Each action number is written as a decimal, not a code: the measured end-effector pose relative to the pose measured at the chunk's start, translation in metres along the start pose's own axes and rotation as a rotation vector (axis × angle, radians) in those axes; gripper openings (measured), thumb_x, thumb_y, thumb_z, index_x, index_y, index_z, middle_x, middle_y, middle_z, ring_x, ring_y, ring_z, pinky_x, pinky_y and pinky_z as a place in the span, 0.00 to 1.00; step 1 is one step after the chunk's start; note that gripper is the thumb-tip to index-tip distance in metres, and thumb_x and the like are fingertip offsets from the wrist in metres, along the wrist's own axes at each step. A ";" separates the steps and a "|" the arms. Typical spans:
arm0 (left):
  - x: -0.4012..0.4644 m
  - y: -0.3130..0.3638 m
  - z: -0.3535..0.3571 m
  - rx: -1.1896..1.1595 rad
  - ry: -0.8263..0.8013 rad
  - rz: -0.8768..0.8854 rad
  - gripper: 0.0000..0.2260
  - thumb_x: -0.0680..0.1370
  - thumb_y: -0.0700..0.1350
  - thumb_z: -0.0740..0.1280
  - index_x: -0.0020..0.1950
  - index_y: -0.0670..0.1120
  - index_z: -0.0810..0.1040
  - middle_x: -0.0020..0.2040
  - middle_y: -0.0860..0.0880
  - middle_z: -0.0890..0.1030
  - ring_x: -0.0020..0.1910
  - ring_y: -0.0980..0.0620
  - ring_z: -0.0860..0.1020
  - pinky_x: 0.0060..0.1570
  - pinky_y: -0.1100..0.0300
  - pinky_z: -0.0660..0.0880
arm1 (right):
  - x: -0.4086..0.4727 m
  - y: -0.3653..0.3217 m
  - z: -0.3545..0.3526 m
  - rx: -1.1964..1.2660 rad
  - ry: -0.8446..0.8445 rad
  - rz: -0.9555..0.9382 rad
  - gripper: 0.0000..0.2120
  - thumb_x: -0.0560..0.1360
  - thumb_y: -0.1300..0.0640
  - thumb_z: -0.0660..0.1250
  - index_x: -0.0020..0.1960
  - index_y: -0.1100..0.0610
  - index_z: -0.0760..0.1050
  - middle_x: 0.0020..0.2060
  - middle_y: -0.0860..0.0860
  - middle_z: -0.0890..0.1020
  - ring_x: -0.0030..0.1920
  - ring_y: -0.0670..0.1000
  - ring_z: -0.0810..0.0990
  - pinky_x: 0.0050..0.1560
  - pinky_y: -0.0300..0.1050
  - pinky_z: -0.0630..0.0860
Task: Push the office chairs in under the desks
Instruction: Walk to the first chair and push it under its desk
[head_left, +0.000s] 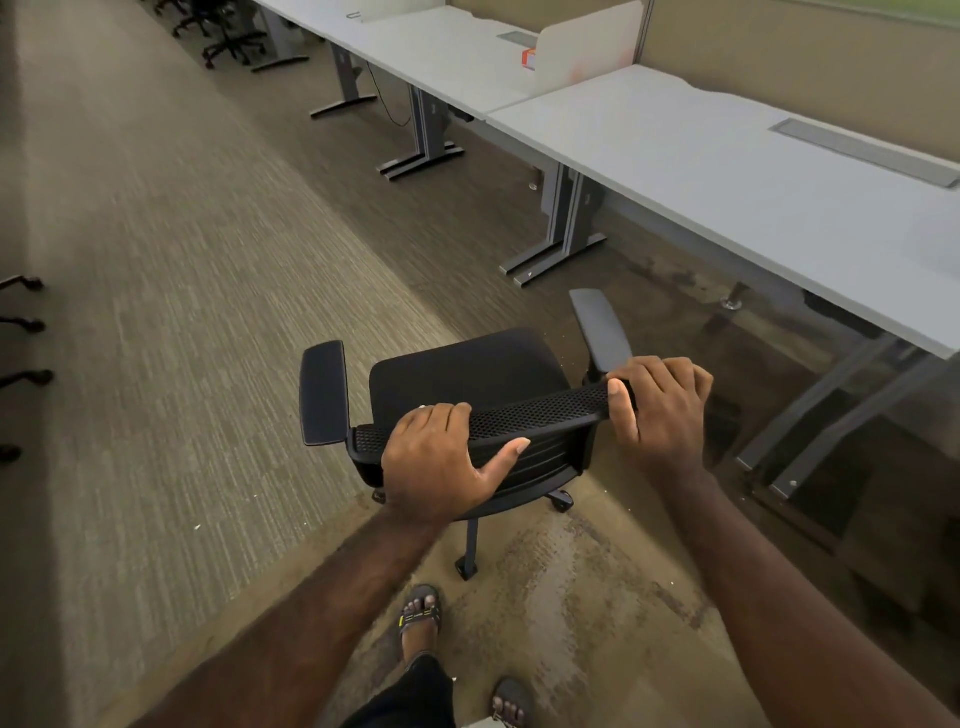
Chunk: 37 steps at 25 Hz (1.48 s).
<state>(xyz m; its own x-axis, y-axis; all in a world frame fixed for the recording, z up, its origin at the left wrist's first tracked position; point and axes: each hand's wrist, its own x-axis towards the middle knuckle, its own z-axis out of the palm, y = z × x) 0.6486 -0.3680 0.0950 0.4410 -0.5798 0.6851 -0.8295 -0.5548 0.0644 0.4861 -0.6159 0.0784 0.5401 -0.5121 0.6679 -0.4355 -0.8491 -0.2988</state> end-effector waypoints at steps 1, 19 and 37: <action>0.000 0.001 0.000 -0.012 0.007 0.007 0.33 0.77 0.73 0.66 0.53 0.42 0.86 0.45 0.48 0.87 0.45 0.46 0.86 0.52 0.51 0.80 | -0.002 0.003 -0.002 -0.001 -0.001 0.000 0.20 0.89 0.42 0.51 0.54 0.47 0.80 0.52 0.46 0.83 0.56 0.52 0.76 0.60 0.51 0.60; 0.066 -0.017 0.062 -0.164 0.054 0.140 0.33 0.75 0.74 0.68 0.51 0.43 0.85 0.44 0.48 0.86 0.44 0.46 0.85 0.51 0.52 0.79 | 0.022 0.013 0.024 -0.109 0.175 0.125 0.24 0.88 0.44 0.51 0.51 0.52 0.83 0.49 0.50 0.85 0.55 0.56 0.79 0.60 0.61 0.66; 0.248 -0.030 0.227 -0.379 -0.154 0.347 0.32 0.79 0.76 0.57 0.51 0.47 0.80 0.45 0.49 0.82 0.46 0.46 0.81 0.53 0.50 0.72 | 0.137 0.068 0.068 -0.297 -0.237 0.442 0.38 0.75 0.17 0.59 0.73 0.42 0.76 0.70 0.43 0.75 0.76 0.54 0.66 0.77 0.56 0.55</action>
<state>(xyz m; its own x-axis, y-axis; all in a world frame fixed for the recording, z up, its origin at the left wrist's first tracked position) 0.8602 -0.6305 0.0984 0.1402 -0.7874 0.6002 -0.9885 -0.0767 0.1302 0.5797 -0.7526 0.1028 0.3929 -0.8537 0.3418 -0.8211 -0.4930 -0.2876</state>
